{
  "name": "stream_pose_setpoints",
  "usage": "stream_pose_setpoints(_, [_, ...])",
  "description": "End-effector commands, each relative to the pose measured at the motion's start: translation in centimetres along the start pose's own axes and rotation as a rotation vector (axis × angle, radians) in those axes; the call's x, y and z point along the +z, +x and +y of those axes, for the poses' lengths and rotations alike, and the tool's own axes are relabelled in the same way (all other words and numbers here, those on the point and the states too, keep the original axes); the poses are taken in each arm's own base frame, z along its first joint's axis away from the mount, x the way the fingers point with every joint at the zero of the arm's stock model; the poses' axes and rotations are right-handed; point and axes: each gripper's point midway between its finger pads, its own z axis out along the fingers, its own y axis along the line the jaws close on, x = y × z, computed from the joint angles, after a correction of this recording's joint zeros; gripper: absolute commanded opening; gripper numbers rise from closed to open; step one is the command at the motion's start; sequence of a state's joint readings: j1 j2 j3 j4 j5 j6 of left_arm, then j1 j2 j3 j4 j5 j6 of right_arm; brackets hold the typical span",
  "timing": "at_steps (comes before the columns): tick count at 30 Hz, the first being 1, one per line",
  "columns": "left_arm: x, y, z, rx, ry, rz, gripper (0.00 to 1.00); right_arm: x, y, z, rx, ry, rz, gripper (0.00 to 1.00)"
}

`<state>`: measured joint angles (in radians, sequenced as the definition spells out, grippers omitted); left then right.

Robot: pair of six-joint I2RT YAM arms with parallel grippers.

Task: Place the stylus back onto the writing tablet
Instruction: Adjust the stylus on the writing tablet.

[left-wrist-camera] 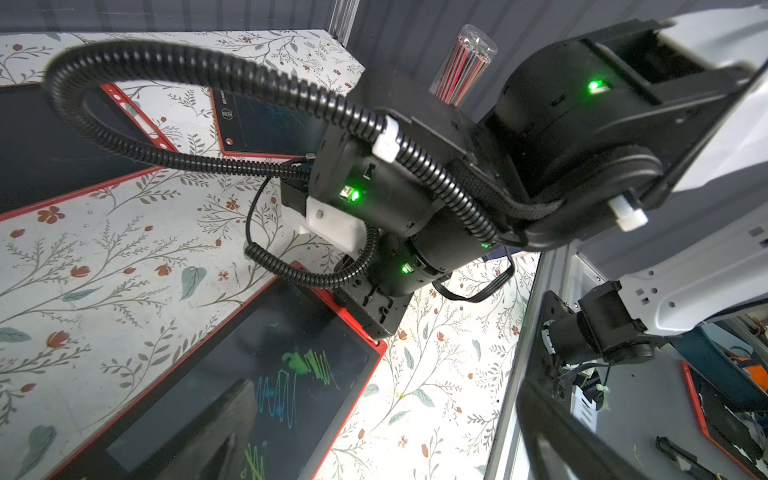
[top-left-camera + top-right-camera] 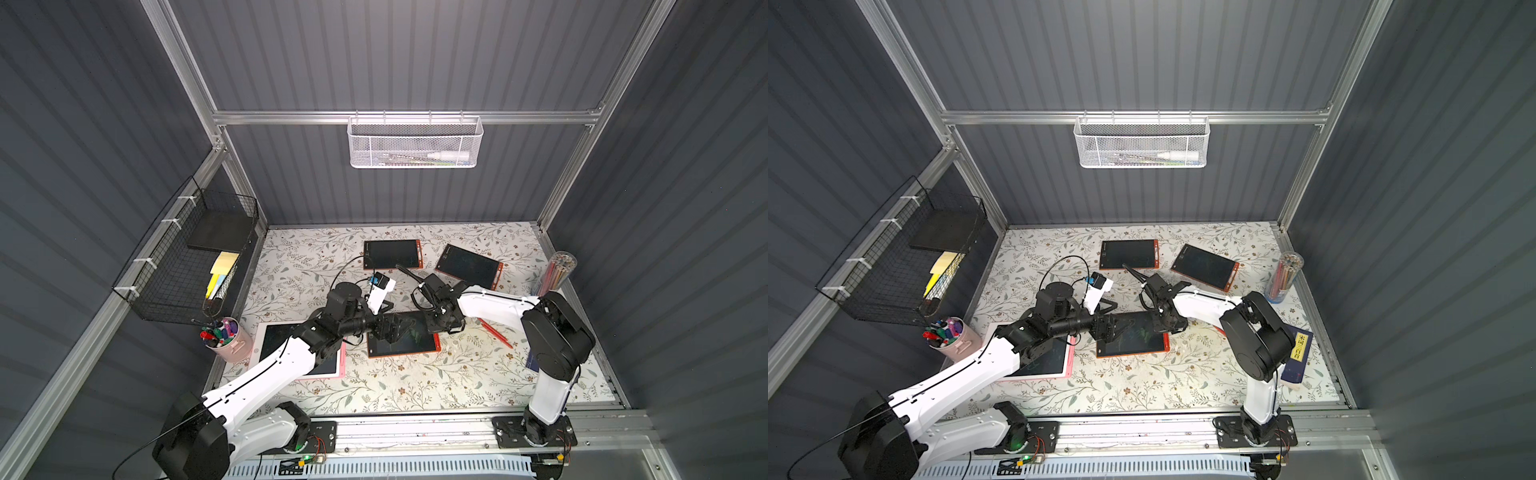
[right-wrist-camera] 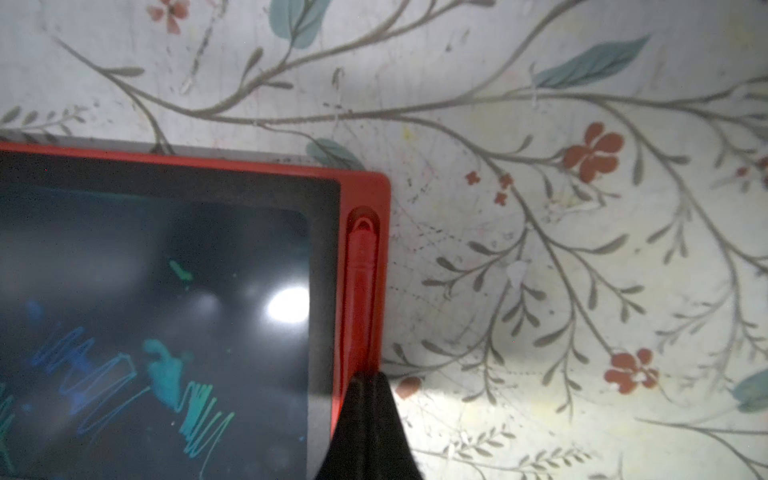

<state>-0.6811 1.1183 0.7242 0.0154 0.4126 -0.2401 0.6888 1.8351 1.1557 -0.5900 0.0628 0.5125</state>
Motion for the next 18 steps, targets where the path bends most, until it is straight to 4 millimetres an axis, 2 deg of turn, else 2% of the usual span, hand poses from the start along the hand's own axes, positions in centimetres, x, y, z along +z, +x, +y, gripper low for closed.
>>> stream_pose_setpoints(1, [-0.4,-0.3,-0.3,0.019,0.001,-0.014,0.99,-0.7,0.4,0.6,0.030,-0.062,0.006,0.09])
stream_pose_setpoints(7, [-1.3,-1.5,-0.4,0.024,-0.023,-0.052,0.99,-2.0,0.8,-0.8,0.072,-0.078,-0.017,0.15])
stream_pose_setpoints(10, [-1.7,-1.8,-0.4,0.013,-0.041,-0.062,0.99,-1.8,1.8,-1.7,0.097,-0.079,0.001,0.20])
stream_pose_setpoints(15, [-2.1,-3.3,0.5,-0.035,-0.111,-0.101,0.99,-1.5,3.9,-1.6,0.120,-0.140,0.035,0.28])
stream_pose_setpoints(17, [-2.0,-3.5,0.9,-0.020,-0.131,-0.093,0.99,-1.6,4.6,-1.4,0.119,-0.175,0.034,0.38])
stream_pose_setpoints(18, [-2.0,-3.6,0.9,-0.020,-0.135,-0.094,0.99,-1.6,5.0,-1.4,0.116,-0.183,0.037,0.47])
